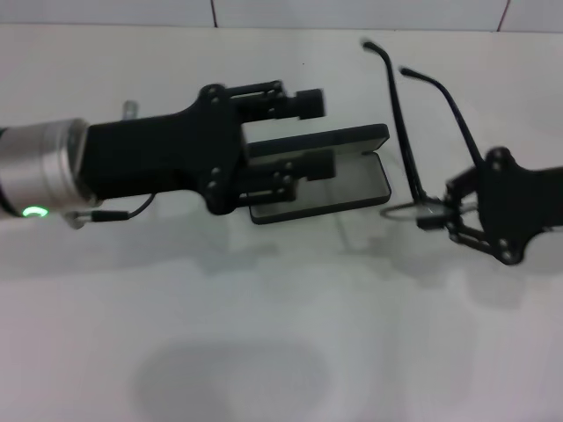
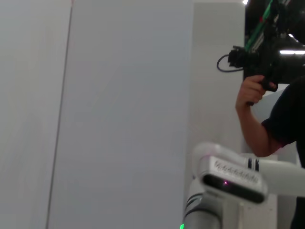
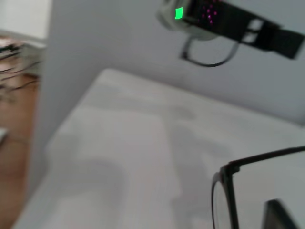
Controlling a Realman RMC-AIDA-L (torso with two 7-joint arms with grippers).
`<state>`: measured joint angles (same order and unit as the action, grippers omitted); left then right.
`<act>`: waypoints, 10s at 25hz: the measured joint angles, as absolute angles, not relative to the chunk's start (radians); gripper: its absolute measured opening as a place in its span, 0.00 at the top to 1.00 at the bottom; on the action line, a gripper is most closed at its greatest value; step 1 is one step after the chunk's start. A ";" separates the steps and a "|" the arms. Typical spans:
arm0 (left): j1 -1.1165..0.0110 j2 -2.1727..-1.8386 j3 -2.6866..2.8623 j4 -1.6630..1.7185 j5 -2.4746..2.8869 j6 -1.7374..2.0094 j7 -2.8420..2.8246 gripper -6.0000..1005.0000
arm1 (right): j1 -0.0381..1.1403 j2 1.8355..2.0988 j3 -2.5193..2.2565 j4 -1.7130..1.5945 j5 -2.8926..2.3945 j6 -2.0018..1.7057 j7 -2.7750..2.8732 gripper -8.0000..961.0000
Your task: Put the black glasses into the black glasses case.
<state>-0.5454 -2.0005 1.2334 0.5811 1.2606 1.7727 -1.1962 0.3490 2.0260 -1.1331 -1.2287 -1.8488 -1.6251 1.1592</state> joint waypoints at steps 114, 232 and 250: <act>-0.685 -2.085 1.084 0.403 1.371 1.458 -1.012 0.37 | 0.450 2.015 -1.352 -0.602 -1.233 -1.765 0.602 0.86; -0.644 -2.088 0.925 0.411 1.190 1.264 -0.969 0.37 | 0.490 2.026 -1.731 -1.222 -2.084 -0.908 1.484 0.79; -0.640 -2.089 0.927 0.411 1.199 1.265 -0.963 0.37 | 0.555 2.028 -1.789 -1.180 -2.181 -0.824 1.570 0.78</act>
